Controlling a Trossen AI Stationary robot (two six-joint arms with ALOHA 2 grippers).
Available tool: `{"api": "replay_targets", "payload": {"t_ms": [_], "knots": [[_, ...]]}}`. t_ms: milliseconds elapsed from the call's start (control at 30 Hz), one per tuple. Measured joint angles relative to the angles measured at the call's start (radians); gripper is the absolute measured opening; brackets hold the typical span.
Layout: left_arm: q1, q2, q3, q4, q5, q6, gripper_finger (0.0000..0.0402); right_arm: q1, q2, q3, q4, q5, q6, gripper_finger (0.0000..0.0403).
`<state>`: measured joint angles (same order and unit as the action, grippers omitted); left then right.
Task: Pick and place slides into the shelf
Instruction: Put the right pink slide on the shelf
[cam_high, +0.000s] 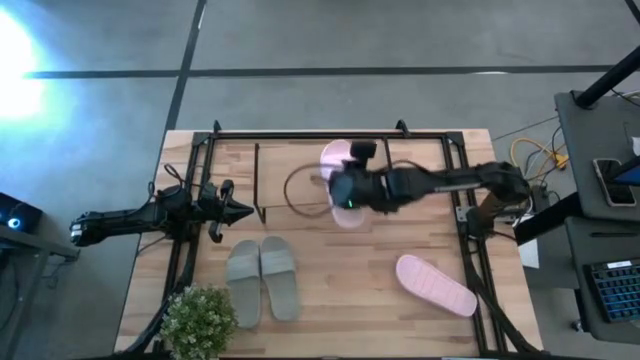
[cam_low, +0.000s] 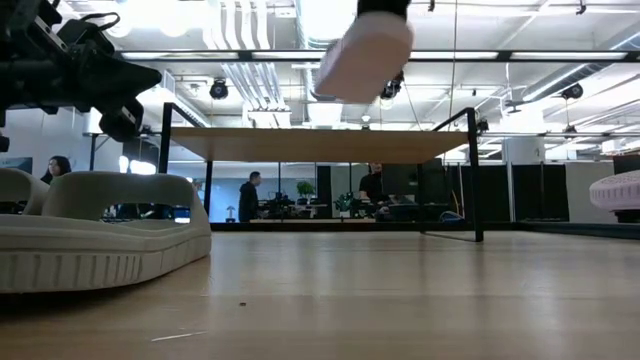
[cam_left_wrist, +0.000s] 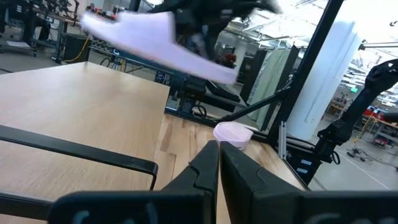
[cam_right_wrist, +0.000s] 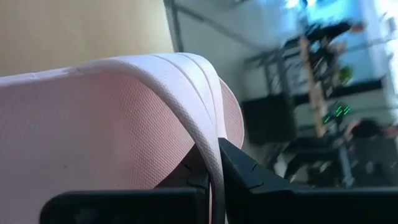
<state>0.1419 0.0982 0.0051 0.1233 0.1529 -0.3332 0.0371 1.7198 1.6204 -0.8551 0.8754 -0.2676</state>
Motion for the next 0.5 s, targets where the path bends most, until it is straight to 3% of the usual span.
{"api": "replay_targets", "payload": {"t_ms": [200, 500], "knots": [[0.000, 0.000, 0.000, 0.000, 0.000, 0.000, 0.0001, -0.131, 0.018, -0.023, 0.059, -0.099, -0.030, 0.0013], [0.000, -0.001, 0.000, 0.000, 0.000, 0.000, 0.0001, -0.161, 0.017, -0.025, 0.338, -0.124, -0.169, 0.0013]]}}
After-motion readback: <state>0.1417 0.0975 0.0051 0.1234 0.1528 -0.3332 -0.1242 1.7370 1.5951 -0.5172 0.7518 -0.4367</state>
